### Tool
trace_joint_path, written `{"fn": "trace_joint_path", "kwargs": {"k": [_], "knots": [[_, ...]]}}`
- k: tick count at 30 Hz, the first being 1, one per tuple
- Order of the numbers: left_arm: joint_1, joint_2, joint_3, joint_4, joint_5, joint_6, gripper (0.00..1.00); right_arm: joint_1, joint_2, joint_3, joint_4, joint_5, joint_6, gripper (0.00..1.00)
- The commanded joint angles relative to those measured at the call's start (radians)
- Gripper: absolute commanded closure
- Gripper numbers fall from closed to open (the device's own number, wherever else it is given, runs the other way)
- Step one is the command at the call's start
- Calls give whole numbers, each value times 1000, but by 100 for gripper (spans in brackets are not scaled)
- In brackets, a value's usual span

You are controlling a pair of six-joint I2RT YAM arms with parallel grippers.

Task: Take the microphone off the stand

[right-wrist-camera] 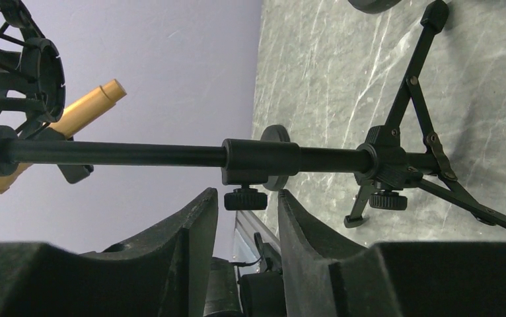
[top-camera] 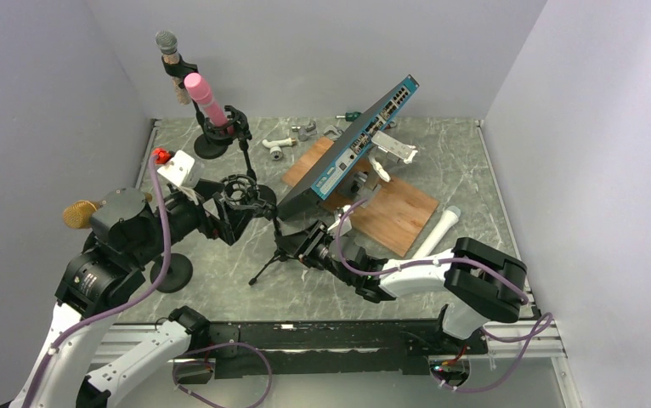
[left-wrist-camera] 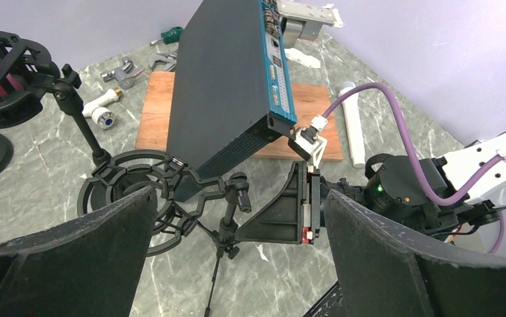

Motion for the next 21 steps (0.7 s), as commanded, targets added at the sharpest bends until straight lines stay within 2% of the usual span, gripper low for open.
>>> {"fn": "trace_joint_path", "kwargs": {"k": [1,4,14,21], "knots": [[-2,2,-1,24,-17,18,1,2,15,38,19,11,9,61],[-3,5,-1,24,-18,20,1,2,15,47,-8,13,-3,67],[-2,10,-5,27,-23,27,0,6,11,60,-176,46,-56,100],[-2,8,-6,22,-35,30,1,44,-4,113,-463,194,-130,100]]}}
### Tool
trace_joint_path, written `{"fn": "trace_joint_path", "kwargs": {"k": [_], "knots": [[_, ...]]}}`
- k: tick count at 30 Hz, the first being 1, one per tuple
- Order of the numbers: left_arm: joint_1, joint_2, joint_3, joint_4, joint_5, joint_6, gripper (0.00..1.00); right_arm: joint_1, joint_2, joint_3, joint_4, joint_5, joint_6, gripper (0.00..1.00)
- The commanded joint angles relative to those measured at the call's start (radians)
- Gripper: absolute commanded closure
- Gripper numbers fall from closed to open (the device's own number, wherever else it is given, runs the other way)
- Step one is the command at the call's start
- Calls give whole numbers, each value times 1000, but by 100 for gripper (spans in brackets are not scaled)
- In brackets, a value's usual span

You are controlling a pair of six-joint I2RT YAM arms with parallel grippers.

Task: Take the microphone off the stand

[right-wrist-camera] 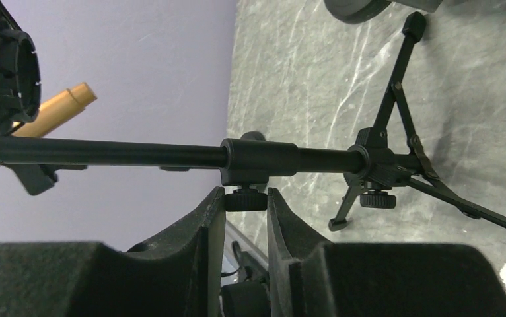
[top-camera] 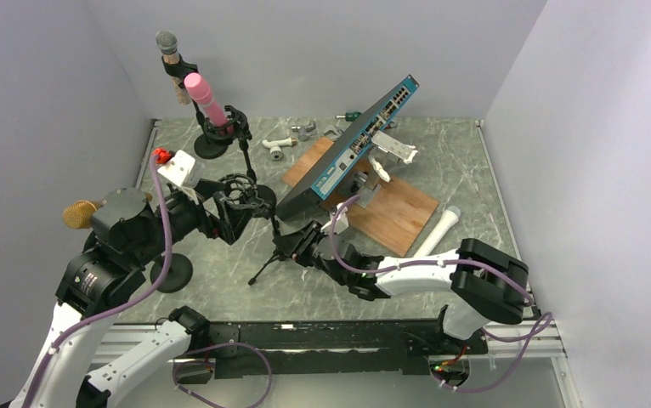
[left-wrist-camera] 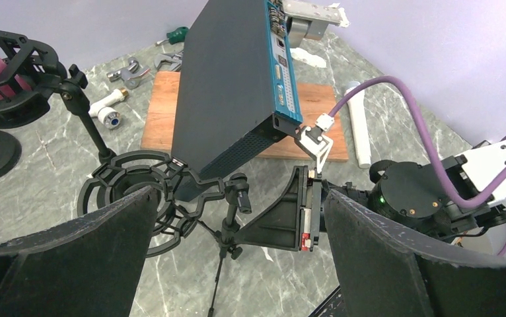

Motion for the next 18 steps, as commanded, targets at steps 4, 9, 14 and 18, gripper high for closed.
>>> {"fn": "trace_joint_path", "kwargs": {"k": [4,9,14,18], "knots": [[-3,10,4,28,-20,21,1,56,25,97,-502,248,-165,100],[-2,21,24,24,-24,19,1,101,135,269,-780,410,-308,100],[-2,22,39,11,-36,26,0,127,246,417,-983,505,-408,100],[-1,11,51,3,-70,31,1,157,267,467,-1050,604,-505,100]]}}
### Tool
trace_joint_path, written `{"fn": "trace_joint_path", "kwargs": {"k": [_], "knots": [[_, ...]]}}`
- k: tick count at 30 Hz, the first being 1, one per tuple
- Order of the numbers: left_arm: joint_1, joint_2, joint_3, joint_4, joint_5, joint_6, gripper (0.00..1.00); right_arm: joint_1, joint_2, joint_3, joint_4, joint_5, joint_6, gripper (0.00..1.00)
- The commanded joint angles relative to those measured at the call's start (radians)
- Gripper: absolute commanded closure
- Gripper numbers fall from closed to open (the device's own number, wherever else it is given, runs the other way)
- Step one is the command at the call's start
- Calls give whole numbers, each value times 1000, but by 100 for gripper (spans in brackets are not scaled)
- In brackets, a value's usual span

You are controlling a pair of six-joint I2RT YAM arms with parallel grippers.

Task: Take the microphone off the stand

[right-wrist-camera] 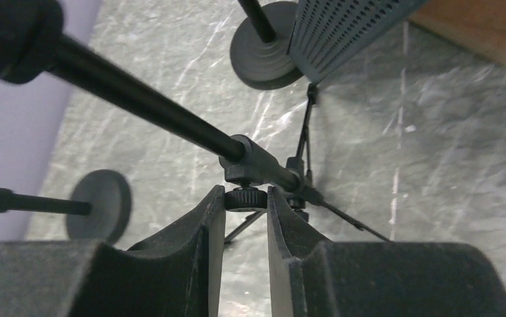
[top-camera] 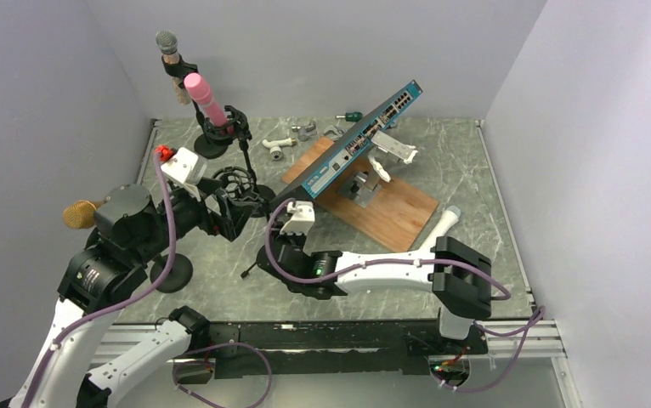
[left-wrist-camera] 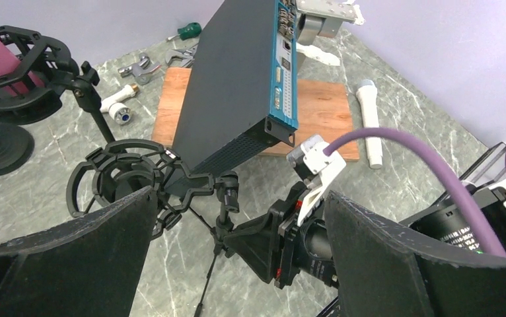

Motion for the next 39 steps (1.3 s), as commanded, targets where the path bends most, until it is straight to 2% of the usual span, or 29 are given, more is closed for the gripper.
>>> {"fn": "trace_joint_path", "kwargs": {"k": [1,13,21,28,37,39], "knots": [[-2,-14,45,11,-52,15,1,5,87,-16,-394,140,-198,100],[-2,-55,39,32,-120,11,1,38,107,25,-460,267,-483,100],[-3,-95,30,54,-187,6,1,73,178,59,-430,332,-728,100],[-1,-95,31,48,-190,2,1,87,212,60,-370,367,-936,100],[-1,-73,27,47,-164,-9,0,87,165,73,-303,295,-941,100],[-2,-66,31,45,-160,-9,1,88,159,86,-308,277,-920,96]]}}
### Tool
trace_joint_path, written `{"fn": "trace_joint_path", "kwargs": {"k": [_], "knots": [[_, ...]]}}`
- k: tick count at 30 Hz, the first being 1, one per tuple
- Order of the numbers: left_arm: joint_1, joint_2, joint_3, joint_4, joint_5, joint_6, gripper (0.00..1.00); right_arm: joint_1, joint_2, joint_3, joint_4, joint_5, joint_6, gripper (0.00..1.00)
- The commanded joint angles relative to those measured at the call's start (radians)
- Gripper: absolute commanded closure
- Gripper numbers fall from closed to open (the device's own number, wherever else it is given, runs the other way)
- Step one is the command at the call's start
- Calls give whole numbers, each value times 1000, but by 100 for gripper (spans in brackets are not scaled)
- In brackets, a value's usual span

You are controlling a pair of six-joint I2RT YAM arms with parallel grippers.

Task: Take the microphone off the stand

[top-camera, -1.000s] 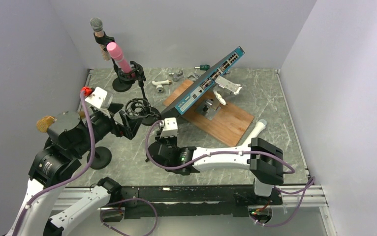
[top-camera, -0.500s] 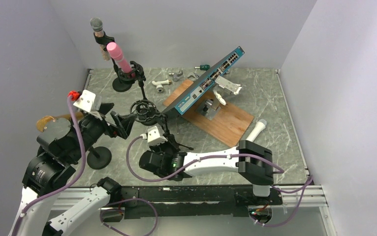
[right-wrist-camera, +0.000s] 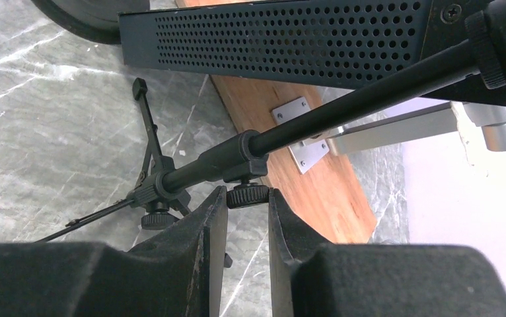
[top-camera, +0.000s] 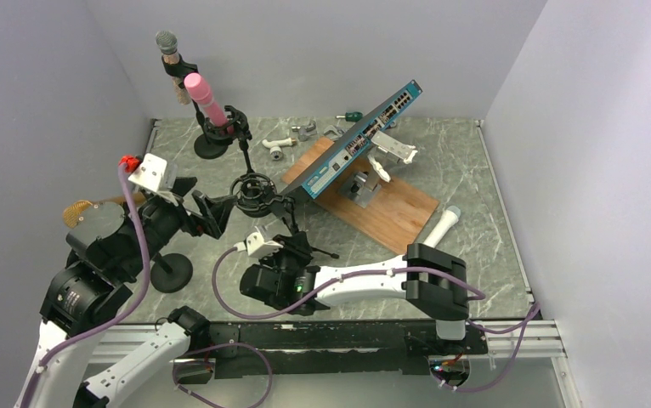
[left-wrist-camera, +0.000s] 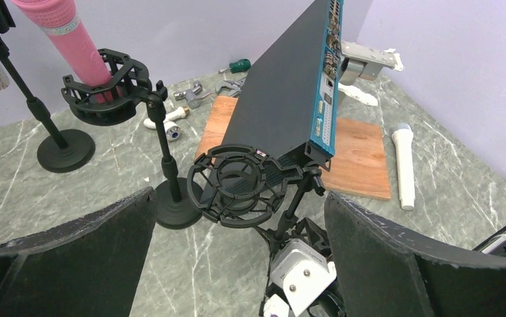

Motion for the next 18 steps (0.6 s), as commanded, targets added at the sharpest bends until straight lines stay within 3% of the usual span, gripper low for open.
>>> {"fn": "trace_joint_path", "kwargs": {"k": [1,9,14,18], "knots": [[-2,23,24,31,13,-8,1,-12,4,-15,-131,-149,31,90],[-2,59,19,40,46,-11,1,4,-165,-49,-166,-302,197,29],[-1,89,17,47,76,-16,1,9,-361,-145,-151,-416,302,11],[-3,110,6,53,103,-17,1,9,-572,-275,-89,-469,389,7]]}}
